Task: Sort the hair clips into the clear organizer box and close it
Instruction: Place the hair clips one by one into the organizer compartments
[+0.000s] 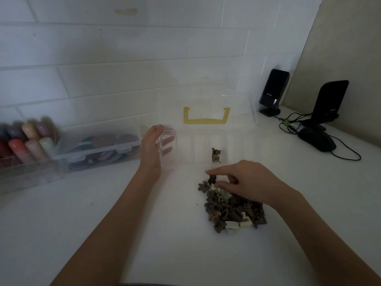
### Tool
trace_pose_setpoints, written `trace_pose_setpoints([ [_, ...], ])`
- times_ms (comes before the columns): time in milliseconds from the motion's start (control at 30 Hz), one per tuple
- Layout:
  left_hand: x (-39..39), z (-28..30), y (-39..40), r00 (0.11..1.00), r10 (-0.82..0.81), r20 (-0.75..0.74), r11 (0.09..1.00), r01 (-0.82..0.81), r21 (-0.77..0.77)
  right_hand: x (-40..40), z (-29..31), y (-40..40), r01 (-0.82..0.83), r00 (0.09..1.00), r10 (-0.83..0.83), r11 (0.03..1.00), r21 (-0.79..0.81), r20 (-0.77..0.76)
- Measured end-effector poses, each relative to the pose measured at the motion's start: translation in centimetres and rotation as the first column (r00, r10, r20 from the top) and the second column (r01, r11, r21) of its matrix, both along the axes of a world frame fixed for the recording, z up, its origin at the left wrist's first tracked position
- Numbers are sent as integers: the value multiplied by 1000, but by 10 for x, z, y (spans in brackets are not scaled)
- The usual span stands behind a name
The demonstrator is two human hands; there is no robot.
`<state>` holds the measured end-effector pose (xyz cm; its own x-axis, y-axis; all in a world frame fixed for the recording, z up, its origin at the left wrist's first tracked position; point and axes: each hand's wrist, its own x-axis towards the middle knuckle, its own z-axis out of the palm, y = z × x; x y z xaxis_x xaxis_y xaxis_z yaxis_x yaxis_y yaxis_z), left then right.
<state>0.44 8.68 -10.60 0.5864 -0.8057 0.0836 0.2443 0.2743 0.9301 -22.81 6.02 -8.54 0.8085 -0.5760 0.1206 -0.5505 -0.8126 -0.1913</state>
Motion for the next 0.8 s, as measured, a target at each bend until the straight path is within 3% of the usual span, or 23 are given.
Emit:
trace_pose_setpoints([
  [133, 1, -1, -1, 1000, -10, 0, 1000, 10, 7, 1, -1, -2, -16, 995, 6, 995, 102, 98],
  [233, 1, 0, 0, 1000, -7, -3, 1000, 7, 7, 1, -2, -4, -12, 960, -44, 981, 195, 276],
  [367, 0, 0, 0, 1000, -7, 3, 1000, 7, 0, 3, 2, -1, -112, 823, -128, 919, 379, 553],
  [433, 0, 1, 0, 1000, -1, 9, 1000, 1, -6, 2, 3, -1, -152, 767, -192, 873, 464, 612],
  [633, -3, 3, 2, 999, 11, 30, 1000, -11, -22, 4, -2, -4, -118, 710, -217, 901, 417, 670],
  [733, -3, 3, 3, 999, 12, 35, 1000, -12, -21, 0, 2, -3, -112, 807, -112, 935, 337, 579],
  [800, -3, 4, 3, 999, 14, 33, 1000, -13, -18, -1, 2, -1, -97, 905, -43, 948, 305, 424],
])
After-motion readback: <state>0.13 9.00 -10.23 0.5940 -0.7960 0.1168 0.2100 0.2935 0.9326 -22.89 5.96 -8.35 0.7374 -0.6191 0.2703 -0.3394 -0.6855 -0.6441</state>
